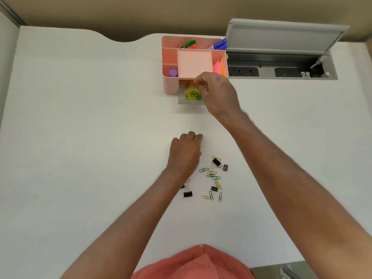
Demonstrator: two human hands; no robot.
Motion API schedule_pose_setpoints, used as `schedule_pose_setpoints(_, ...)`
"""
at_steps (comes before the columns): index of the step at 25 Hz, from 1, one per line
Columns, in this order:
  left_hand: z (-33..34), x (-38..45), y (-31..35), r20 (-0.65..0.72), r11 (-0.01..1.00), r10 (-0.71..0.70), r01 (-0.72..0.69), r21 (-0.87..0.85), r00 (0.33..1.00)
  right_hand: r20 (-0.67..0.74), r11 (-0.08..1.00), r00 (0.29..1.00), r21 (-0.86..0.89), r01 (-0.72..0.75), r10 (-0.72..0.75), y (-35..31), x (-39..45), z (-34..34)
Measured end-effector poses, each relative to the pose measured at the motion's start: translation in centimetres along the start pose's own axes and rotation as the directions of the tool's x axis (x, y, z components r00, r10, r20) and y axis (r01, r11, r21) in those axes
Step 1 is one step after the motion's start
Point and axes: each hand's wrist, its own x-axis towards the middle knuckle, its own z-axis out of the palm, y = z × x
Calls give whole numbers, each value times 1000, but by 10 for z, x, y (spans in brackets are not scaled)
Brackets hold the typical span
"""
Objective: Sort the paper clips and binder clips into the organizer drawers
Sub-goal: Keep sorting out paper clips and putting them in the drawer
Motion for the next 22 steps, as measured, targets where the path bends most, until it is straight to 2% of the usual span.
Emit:
schedule_pose_setpoints(3,2,7,-3,15,1000,18,-18,7,1000,-113,971,990,232,-55,83,14,-20,4)
schedule_pose_setpoints(5,1,12,-4,23,1000,24,-24,-15,999,-113,952,983,287,-111,148,30,-50,9)
schedule_pose_setpoints(9,-1,20,-4,38,998,34,-32,-53,999,48,956,983,228,-182,176,62,-128,26)
schedule_pose_setpoints(13,-7,27,-1,93,997,58,-53,-52,994,209,988,974,111,-110,85,78,-188,40)
schedule_pose_setpoints(18,-18,33,3,179,994,86,-71,-89,980,215,1000,977,8,-6,4,84,-208,41)
schedule_pose_setpoints(22,-27,40,4,255,991,119,-99,-92,960,193,996,980,65,-65,51,90,-206,37)
